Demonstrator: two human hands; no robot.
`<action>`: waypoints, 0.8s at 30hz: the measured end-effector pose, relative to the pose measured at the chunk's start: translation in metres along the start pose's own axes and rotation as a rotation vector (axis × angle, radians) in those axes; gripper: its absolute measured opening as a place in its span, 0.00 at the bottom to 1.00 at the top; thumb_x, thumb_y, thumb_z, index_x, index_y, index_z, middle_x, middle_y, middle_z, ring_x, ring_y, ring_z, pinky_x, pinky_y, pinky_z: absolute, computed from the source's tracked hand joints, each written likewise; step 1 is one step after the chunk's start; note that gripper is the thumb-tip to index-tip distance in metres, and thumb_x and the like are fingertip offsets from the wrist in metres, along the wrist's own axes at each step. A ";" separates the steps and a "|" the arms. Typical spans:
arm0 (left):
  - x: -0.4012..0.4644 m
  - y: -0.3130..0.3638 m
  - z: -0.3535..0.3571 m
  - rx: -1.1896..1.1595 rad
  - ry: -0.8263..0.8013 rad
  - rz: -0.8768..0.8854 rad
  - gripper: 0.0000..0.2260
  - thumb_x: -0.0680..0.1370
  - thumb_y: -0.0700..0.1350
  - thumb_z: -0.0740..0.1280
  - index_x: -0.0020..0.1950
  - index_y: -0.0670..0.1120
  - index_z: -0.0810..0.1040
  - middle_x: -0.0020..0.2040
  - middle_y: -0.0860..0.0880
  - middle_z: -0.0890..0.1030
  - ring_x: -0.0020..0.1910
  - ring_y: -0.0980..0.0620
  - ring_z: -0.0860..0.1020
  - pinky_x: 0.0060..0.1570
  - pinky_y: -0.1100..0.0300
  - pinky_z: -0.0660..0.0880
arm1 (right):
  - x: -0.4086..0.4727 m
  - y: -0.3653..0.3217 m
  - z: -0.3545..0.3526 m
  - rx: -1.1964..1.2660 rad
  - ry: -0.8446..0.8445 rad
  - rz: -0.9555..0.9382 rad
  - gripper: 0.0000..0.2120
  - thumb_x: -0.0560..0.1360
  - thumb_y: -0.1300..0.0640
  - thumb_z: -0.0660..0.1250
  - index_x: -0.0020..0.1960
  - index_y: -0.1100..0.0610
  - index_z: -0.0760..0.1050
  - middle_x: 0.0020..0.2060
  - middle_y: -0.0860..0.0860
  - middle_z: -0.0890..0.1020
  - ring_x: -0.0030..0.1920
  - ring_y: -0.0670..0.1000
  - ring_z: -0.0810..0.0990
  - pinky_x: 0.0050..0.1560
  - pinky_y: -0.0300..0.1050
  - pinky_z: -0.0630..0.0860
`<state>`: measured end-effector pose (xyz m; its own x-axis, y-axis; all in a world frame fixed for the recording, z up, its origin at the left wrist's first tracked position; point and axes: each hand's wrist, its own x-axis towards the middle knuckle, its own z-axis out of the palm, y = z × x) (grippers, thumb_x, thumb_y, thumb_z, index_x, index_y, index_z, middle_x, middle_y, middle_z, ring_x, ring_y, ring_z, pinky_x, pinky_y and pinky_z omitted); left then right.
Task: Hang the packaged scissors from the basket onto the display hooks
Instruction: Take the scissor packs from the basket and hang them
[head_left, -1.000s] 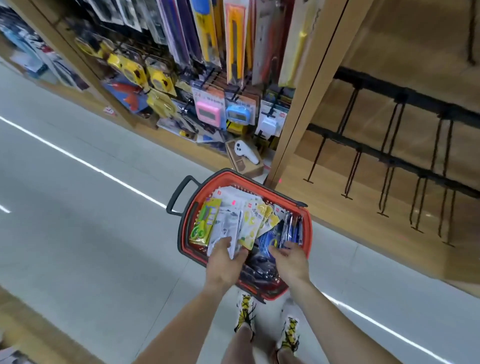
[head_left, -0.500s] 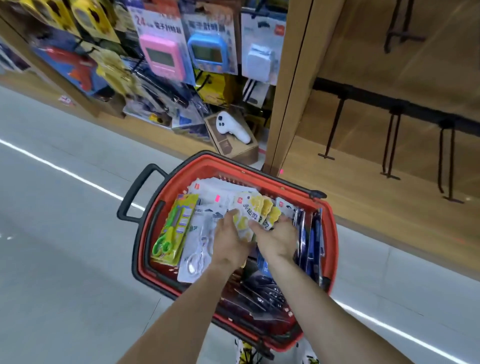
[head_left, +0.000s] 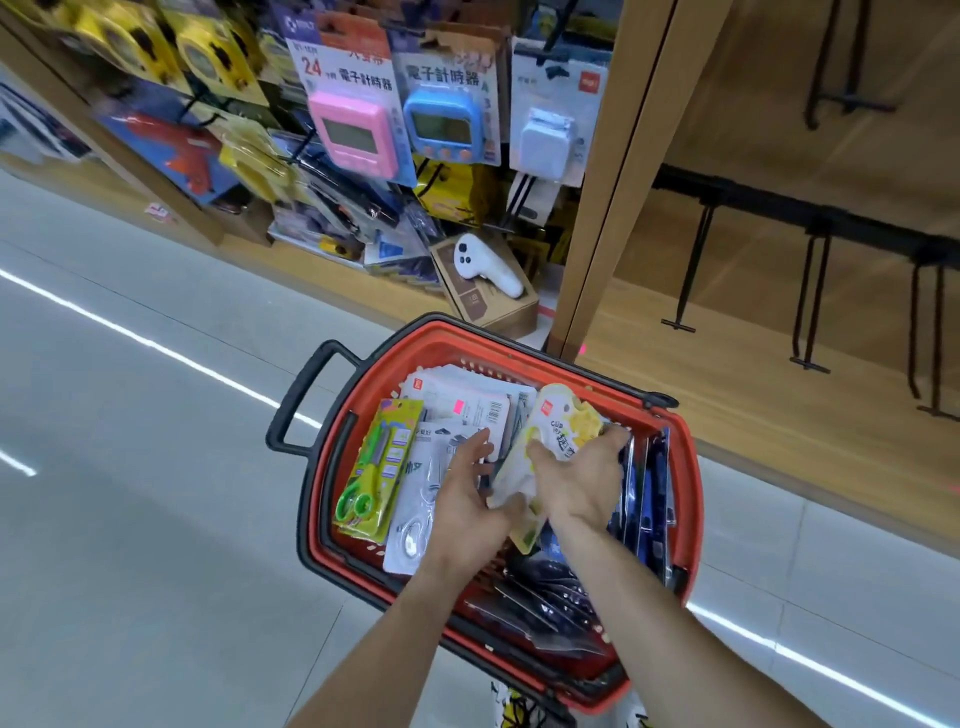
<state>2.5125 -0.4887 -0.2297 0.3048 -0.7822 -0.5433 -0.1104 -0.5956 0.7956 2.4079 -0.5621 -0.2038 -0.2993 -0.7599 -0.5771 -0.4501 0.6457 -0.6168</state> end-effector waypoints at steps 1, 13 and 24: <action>-0.008 0.008 -0.003 -0.008 0.008 -0.014 0.34 0.75 0.38 0.77 0.76 0.55 0.68 0.69 0.56 0.75 0.64 0.63 0.74 0.54 0.73 0.74 | -0.004 -0.003 -0.013 0.022 0.004 -0.004 0.36 0.76 0.52 0.77 0.72 0.63 0.59 0.49 0.57 0.79 0.44 0.56 0.75 0.45 0.48 0.73; -0.221 0.309 -0.078 -0.241 -0.722 -0.242 0.31 0.66 0.53 0.84 0.66 0.43 0.85 0.65 0.41 0.84 0.64 0.41 0.83 0.65 0.46 0.79 | -0.198 -0.164 -0.314 0.224 -0.406 -0.192 0.20 0.69 0.60 0.83 0.57 0.51 0.80 0.49 0.48 0.89 0.51 0.51 0.88 0.52 0.52 0.84; -0.373 0.535 -0.047 -0.240 -0.958 0.011 0.36 0.68 0.47 0.82 0.74 0.45 0.76 0.65 0.38 0.83 0.55 0.36 0.85 0.39 0.46 0.86 | -0.351 -0.281 -0.535 0.606 -0.114 -0.508 0.26 0.68 0.53 0.83 0.62 0.52 0.78 0.52 0.51 0.88 0.51 0.52 0.88 0.51 0.51 0.84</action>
<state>2.3845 -0.5074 0.4111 -0.6016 -0.6678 -0.4383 0.1186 -0.6173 0.7777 2.1895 -0.5168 0.4584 -0.0781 -0.9808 -0.1786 0.0372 0.1762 -0.9837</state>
